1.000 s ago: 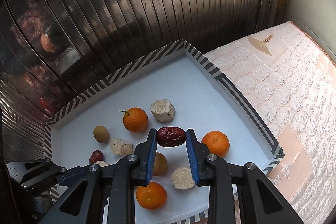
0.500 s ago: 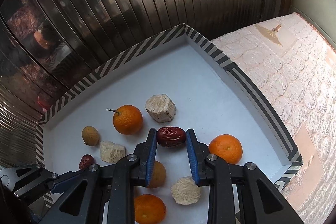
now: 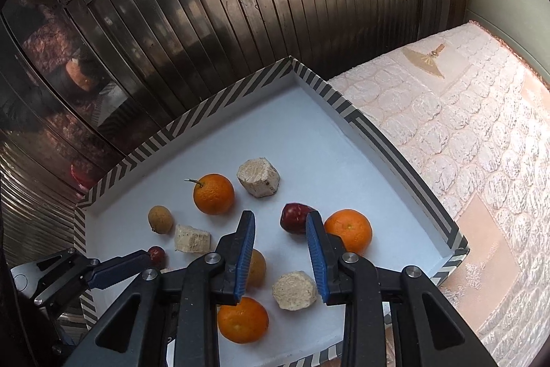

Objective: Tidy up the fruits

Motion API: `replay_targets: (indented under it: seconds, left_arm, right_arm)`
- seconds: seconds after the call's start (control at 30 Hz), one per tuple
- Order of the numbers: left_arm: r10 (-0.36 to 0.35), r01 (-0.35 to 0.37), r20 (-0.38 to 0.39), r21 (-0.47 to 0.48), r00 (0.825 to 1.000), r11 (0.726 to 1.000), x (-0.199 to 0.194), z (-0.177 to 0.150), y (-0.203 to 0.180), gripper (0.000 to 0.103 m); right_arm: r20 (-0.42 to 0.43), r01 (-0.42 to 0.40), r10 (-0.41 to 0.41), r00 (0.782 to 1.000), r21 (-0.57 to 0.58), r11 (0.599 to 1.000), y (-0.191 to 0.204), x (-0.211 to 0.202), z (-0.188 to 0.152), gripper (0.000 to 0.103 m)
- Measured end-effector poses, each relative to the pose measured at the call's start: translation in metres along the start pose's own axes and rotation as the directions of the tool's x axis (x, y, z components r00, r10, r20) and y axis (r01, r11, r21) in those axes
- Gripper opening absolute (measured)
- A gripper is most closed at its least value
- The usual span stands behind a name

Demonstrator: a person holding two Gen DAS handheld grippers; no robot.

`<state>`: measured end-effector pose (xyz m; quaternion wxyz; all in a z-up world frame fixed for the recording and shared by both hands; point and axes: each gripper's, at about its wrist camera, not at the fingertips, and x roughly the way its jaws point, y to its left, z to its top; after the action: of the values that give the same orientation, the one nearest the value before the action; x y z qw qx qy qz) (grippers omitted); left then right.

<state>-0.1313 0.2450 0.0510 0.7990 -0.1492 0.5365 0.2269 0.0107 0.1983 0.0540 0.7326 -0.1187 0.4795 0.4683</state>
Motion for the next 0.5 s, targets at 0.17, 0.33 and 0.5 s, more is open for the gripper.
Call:
replay_targets:
  seconds: [0.17,0.33,0.5]
  left_arm:
    - [0.004,-0.004,0.015,-0.011,1.0,1.0,-0.007,-0.002,-0.001,0.051]
    - [0.046,-0.047,0.06,0.018,0.997,0.999,-0.018,-0.001,-0.011,0.051]
    - [0.049,-0.05,0.107,0.002,0.993,0.999,-0.027,0.006,-0.017,0.051]
  right_arm:
    - [0.033,0.008,-0.009,0.999,0.023,1.0,-0.004,-0.022,-0.008,0.029]
    - [0.091,0.064,-0.066,0.994,0.027,0.998,-0.003,-0.049,-0.023,0.036]
    - [0.118,0.092,-0.099,0.988,0.064,0.994,-0.009,-0.068,-0.041,0.04]
